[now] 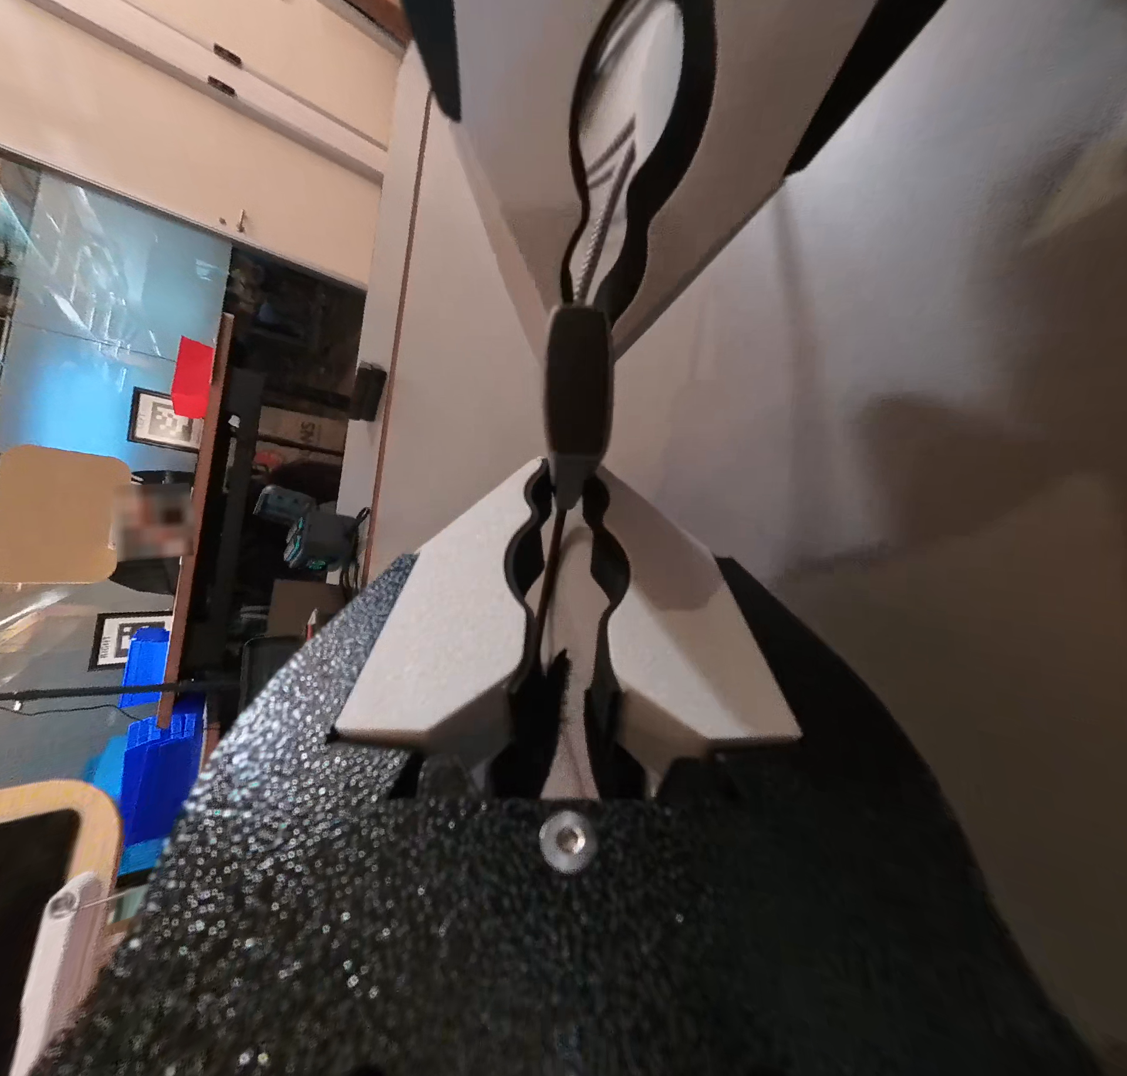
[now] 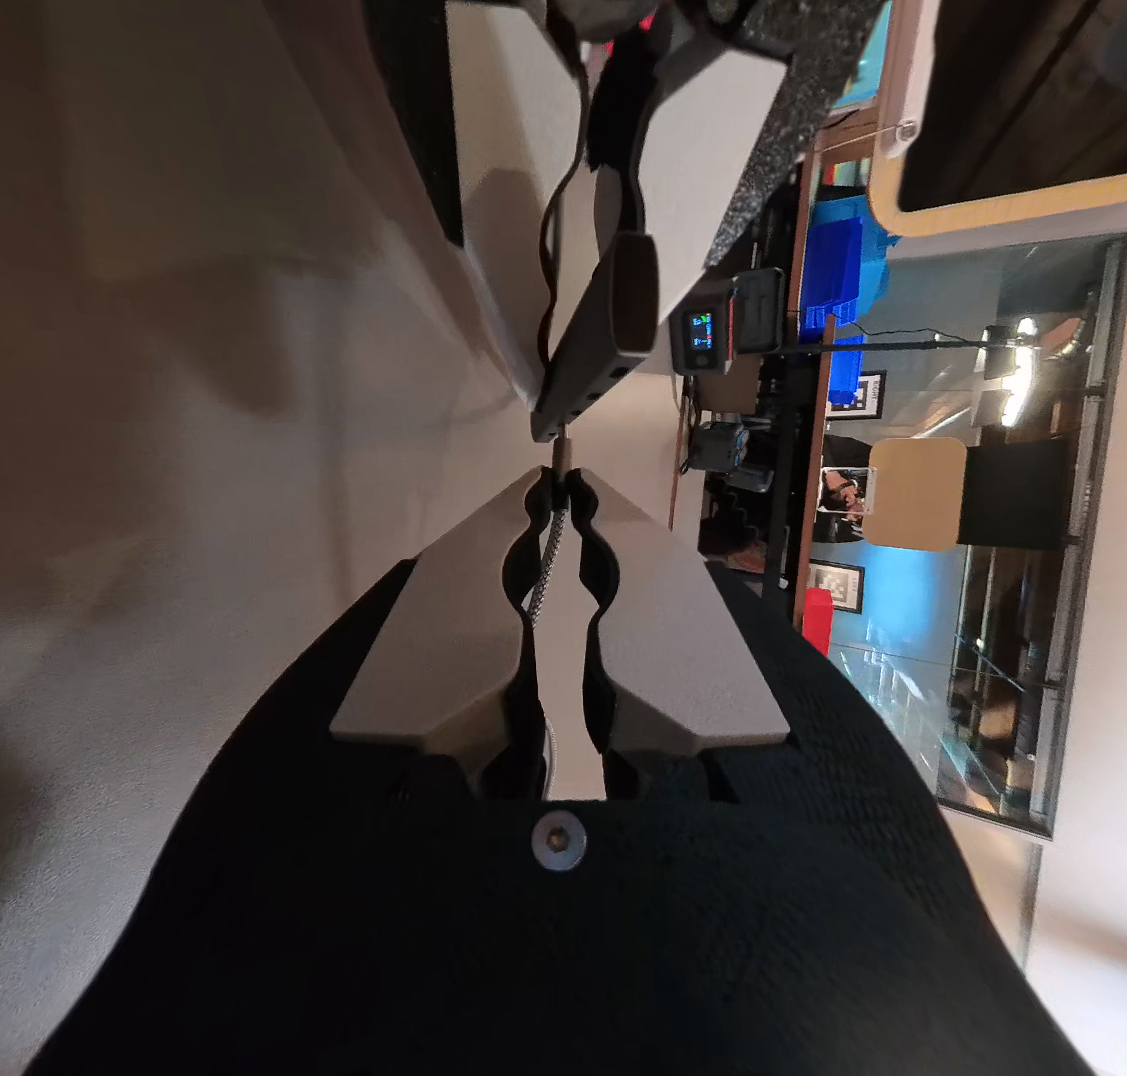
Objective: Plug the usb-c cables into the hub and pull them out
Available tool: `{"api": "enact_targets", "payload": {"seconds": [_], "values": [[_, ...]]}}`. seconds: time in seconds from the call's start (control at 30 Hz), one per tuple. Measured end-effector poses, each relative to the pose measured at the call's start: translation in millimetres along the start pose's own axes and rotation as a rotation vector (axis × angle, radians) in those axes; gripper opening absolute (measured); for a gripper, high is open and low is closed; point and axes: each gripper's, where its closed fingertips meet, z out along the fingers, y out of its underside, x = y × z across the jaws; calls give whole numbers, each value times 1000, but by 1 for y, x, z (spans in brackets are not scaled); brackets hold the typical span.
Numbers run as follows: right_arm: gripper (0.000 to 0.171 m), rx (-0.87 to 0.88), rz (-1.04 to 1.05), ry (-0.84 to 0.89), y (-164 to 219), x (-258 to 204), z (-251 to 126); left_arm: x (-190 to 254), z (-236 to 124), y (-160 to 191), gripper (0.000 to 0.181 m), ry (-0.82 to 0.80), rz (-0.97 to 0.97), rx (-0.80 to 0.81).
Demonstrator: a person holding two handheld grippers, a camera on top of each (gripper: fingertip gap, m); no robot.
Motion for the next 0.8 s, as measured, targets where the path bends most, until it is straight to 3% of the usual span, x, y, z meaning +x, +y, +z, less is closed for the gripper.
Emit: {"api": "enact_targets", "payload": {"seconds": [0.33,0.47,0.6,0.7,0.8], "values": [[4,34,25,-30,3,-9,6,7,10,-4,8,11,48,-9],[5,88,139,-42,9,-7,9,2,14,-1,8,-24,31,-4],[42,136,347,-64,23,2,2,-13,20,23,8,-110,25,-98],[43,229,485,-42,29,14,-8,-9,24,29,9,-83,7,-108],[43,312,628,-35,34,24,-14,5,24,28,22,19,-58,-121]]}}
